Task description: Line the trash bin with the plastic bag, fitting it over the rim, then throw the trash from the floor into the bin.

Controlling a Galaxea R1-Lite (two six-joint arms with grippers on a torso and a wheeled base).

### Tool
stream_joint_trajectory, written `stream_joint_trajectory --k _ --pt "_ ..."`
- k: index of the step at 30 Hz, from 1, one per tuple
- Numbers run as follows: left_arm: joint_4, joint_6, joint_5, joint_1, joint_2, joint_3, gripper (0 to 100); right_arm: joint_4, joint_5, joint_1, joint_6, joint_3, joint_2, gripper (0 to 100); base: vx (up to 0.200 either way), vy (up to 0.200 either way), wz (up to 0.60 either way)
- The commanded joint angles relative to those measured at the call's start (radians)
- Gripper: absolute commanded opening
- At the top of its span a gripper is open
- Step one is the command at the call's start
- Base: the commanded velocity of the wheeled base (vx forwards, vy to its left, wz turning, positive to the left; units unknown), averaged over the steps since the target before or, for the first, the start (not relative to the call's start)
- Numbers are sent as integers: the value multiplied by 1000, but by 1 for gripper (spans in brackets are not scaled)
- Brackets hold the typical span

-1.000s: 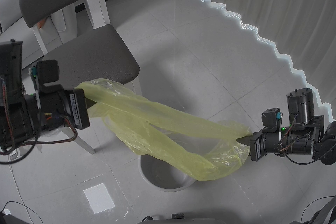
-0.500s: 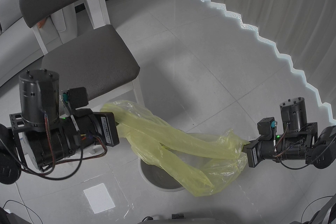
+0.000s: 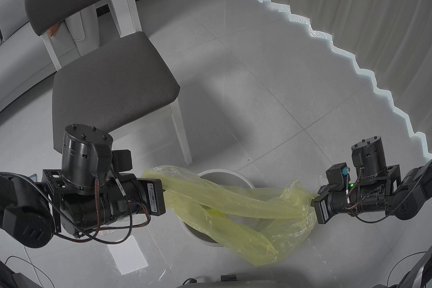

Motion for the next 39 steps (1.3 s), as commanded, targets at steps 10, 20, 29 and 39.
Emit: stream_joint_trajectory --k 10,20,29,39 --pt "-212 -53 -50 102 172 88 0 -132 2 2 1 -31 205 0 0 0 0" --pt "-255 -46 -63 121 175 120 0 -145 8 1 12 -22 211 0 0 0 0" --pt "-256 -44 -66 121 174 125 0 -147 8 -1 12 -27 216 0 0 0 0" --pt "-255 -41 -57 115 168 131 0 -152 8 11 13 -19 217 0 0 0 0"
